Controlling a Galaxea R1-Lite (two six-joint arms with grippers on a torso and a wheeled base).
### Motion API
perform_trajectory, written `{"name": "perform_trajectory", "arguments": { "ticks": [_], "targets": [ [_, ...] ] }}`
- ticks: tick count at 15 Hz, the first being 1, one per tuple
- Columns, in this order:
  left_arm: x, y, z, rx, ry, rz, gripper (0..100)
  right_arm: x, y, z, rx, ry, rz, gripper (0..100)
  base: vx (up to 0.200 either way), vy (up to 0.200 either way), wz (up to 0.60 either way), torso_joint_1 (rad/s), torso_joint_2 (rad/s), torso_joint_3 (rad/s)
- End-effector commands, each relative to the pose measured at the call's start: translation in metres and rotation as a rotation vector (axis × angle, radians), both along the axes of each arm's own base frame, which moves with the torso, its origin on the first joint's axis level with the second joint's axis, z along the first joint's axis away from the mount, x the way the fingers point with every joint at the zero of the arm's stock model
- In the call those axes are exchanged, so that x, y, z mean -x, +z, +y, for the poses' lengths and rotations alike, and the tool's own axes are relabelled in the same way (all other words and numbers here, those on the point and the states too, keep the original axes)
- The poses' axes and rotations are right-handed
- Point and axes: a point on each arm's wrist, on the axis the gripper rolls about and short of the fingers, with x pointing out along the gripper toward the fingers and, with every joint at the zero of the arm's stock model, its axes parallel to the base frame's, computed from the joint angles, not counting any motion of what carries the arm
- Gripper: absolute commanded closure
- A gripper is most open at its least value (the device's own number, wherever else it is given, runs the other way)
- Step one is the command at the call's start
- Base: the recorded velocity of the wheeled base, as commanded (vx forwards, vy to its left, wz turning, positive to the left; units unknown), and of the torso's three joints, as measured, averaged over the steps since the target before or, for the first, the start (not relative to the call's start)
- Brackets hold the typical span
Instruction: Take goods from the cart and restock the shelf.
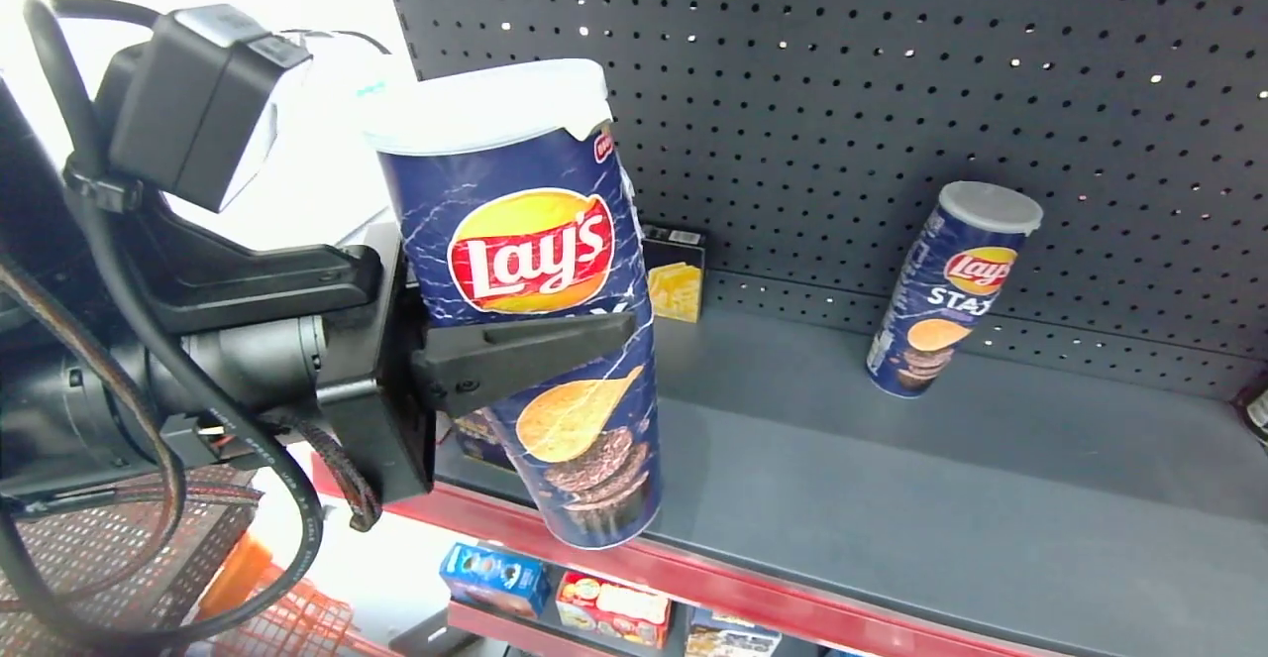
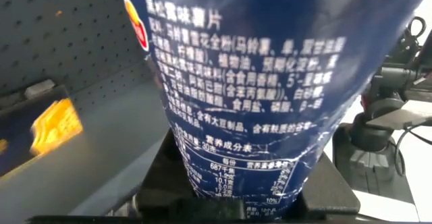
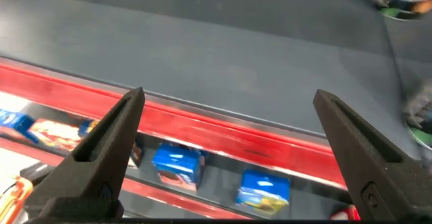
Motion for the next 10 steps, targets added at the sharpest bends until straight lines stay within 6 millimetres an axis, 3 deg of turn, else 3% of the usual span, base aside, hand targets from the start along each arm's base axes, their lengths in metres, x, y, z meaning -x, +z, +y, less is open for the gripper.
{"name": "perform_trajectory", "arguments": {
  "ticks": [1, 4, 10],
  "targets": [
    [-0.0005, -0.0008, -0.0004, -0.003, 0.0, 0.004, 100, -0.0001, 0.0, 0.0, 0.001, 0.0, 0.002, 0, 0.0, 0.0, -0.6, -0.002, 0.0, 0.002],
    [-0.0001, -0.0014, -0.0001, -0.004, 0.002, 0.003, 100, -0.0001, 0.0, 0.0, 0.001, 0.0, 0.002, 0, 0.0, 0.0, -0.6, 0.007, 0.0, 0.002],
    [-0.0005, -0.003, 0.0038, -0.006, 0.017, 0.009, 100, -0.0001, 0.0, 0.0, -0.001, 0.002, 0.002, 0, 0.0, 0.0, 0.0, 0.0, 0.0, 0.0]
  ]
}}
